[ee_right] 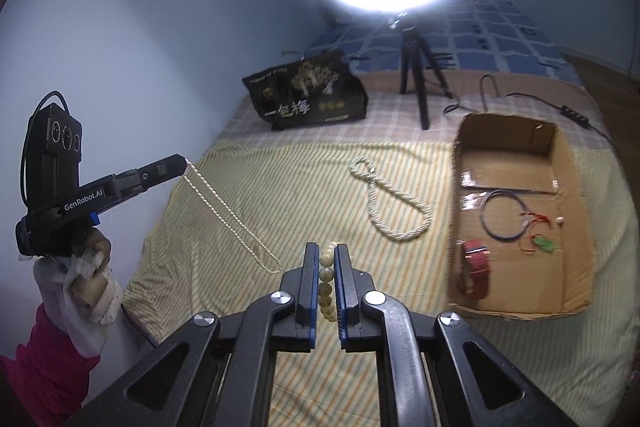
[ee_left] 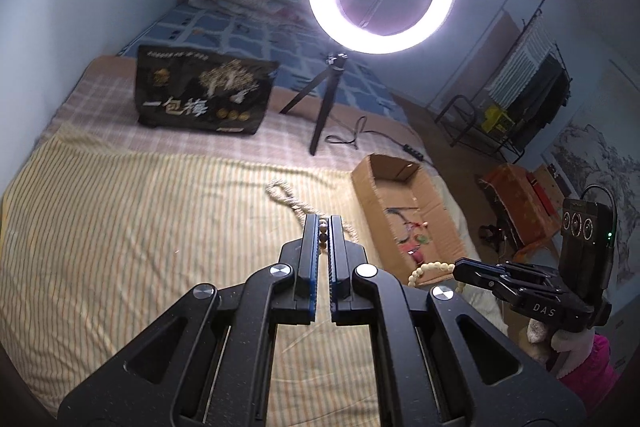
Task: Organize jewelry
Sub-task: 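Carry the necklace and bracelet over the box and open both grippers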
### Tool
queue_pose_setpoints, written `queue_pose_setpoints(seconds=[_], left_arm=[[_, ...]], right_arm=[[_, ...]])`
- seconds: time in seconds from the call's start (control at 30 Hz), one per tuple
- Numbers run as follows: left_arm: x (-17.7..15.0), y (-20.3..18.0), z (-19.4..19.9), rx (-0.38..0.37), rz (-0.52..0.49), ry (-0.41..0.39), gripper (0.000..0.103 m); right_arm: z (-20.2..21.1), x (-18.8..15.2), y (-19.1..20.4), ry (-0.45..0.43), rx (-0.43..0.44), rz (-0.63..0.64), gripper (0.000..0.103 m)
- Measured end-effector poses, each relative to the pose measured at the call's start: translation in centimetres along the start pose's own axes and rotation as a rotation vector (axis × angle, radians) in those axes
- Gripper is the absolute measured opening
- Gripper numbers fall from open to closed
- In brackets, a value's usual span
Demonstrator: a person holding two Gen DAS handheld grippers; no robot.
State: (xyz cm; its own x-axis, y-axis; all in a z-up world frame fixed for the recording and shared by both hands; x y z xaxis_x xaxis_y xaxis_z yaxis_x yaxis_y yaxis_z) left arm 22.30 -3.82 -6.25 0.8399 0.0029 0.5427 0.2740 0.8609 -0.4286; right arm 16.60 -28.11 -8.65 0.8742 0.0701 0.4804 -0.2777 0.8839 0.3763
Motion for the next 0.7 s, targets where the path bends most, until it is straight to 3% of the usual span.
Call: queue_pose_setpoints(seconds=[0.3,0.7], left_arm=[[2.3,-4.6,-1.1,-0.047,-0.057,-0.010,0.001],[6.1,-11.7,-4.9,-0.105,-0.161,0.000,0.001]], right_arm=[[3.5,-0.4,-3.8,-0.043,-0.052,-0.034,0.005],[5.2,-0.6,-9.7,-0.058,-0.105,-0.095,0.005]])
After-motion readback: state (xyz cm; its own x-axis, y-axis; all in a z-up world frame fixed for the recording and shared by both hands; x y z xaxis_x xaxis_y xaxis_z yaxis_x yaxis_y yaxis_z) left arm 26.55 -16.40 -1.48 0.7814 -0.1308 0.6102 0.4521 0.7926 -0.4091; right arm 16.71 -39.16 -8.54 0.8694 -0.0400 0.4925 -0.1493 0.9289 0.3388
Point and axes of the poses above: each gripper's, at about its wrist camera, not at the fingertips, and z roughly against the way its jaws point, y to its left, x to its top, the point moved 3 cm from there along -z, roughly the way its jaws point, and after that the axes turned 8 degrees about y, right-handed, at the moved point
